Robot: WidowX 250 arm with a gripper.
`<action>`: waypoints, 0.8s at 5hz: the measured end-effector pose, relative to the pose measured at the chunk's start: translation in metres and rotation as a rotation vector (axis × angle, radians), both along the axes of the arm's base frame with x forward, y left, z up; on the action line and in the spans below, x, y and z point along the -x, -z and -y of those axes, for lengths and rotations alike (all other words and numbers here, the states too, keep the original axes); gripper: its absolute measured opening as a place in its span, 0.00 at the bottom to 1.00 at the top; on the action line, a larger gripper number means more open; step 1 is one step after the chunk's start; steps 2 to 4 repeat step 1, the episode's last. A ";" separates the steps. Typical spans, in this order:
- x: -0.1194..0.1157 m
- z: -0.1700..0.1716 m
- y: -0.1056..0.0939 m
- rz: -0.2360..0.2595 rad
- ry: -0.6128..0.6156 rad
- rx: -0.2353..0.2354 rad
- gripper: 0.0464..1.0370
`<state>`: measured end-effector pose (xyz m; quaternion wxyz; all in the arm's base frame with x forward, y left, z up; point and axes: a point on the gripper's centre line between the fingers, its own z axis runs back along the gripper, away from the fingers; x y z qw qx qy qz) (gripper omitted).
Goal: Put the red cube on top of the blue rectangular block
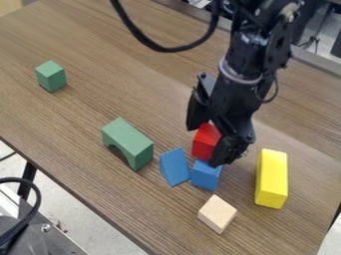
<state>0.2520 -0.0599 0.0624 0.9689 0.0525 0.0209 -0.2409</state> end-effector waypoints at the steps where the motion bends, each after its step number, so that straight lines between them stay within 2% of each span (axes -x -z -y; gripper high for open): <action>1: 0.001 -0.007 -0.027 0.058 -0.067 0.046 0.96; 4: 0.001 -0.007 -0.027 0.058 -0.067 0.046 0.96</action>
